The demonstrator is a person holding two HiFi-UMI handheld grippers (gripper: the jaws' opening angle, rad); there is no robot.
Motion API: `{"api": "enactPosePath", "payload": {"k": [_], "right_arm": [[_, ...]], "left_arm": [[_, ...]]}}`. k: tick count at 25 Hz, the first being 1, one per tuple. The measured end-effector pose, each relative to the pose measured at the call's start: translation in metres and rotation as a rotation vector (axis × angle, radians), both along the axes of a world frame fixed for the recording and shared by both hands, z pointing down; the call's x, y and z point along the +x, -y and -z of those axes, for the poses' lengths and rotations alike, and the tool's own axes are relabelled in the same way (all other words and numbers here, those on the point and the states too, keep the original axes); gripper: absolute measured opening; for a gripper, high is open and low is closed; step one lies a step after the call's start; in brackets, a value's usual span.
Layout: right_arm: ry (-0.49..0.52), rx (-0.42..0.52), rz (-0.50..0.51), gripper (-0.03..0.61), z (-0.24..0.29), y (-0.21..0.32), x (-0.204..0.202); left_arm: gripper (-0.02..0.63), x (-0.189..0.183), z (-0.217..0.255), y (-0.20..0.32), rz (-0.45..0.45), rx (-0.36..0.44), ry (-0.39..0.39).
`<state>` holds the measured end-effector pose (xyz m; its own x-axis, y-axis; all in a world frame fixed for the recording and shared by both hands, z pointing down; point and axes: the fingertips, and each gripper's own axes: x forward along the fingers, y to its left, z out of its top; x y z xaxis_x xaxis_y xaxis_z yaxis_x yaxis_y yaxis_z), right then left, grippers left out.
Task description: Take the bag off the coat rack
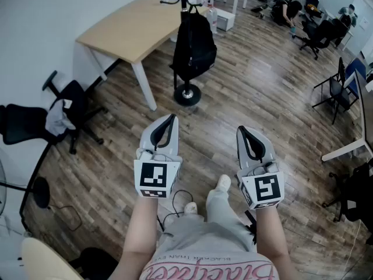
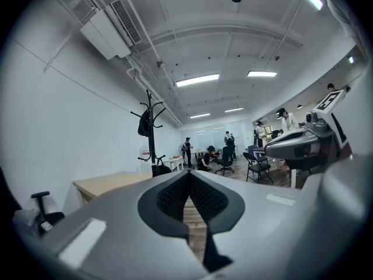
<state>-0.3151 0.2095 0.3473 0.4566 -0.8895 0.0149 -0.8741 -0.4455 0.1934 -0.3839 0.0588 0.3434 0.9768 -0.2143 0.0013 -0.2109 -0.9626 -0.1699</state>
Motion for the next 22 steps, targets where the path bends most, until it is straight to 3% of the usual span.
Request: {"api": "enactPosePath", "payload": {"k": [8,18,22], "right_arm": [[0.027,0.032,0.002,0.002,0.002,0.023,0.054],[0.023,-0.009,0.088,0.002,0.003,0.078,0.183],[0.013,-0.014,0.120,0.003,0.003,0.095,0.216]], "left_arm": [[0.015,0.048,-0.002,0.023,0.006,0.001,0.013],[0.015,0.172,0.011,0.074,0.093,-0.015,-0.018],[0.015,0.204,0.012,0.083,0.111,-0.006,-0.020]]}}
